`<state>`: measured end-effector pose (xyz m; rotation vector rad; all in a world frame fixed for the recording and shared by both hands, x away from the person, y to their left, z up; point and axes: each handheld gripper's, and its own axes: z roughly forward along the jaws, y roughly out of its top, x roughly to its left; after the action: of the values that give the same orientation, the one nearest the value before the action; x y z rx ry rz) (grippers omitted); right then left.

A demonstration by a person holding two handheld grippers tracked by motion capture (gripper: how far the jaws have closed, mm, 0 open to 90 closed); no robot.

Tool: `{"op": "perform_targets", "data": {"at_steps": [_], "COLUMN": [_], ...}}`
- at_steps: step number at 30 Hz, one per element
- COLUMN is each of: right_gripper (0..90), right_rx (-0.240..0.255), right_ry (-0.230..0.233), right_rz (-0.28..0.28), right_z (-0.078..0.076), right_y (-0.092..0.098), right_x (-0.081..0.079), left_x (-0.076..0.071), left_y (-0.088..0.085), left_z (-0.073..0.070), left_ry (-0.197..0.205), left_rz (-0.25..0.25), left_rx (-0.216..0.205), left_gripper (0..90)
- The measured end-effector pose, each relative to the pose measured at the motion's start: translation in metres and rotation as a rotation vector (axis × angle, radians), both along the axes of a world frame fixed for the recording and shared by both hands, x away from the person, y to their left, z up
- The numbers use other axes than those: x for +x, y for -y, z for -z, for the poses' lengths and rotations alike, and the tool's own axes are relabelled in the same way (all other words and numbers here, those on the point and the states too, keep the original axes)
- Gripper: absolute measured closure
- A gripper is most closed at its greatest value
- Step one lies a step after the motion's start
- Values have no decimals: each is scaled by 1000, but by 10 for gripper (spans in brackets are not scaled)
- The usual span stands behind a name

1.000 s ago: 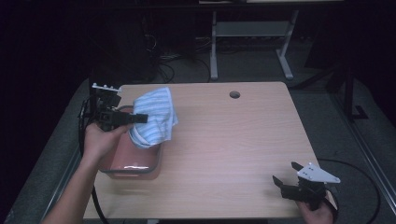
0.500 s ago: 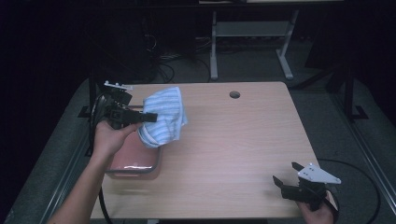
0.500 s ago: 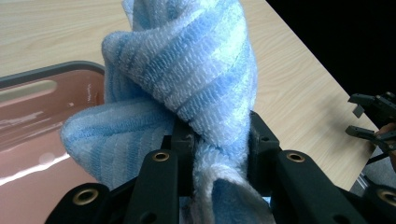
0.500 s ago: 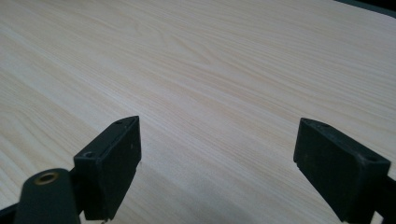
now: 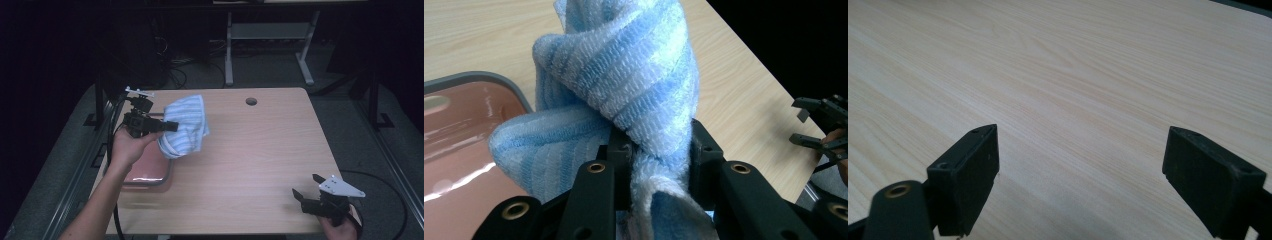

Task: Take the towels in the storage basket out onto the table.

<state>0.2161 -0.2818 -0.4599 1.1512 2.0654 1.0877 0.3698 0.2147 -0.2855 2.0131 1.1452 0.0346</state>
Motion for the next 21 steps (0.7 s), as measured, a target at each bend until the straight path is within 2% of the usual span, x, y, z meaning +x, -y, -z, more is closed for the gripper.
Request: {"op": "perform_targets", "data": {"at_steps": [9,21], "right_gripper": [145,145], "right_rx": [2,-1], "right_ry": [-3,-9], "right_rz": [-2,-1], "right_z": [1,1], "right_y": [1,1], "right_x": [2,3], "left_x": [6,11], "left_y": [14,23], "left_z": [4,7], "left_ry": [-7,-12], "left_rz": [18,36], "left_rx": [-2,0], "left_gripper": [696,696]}}
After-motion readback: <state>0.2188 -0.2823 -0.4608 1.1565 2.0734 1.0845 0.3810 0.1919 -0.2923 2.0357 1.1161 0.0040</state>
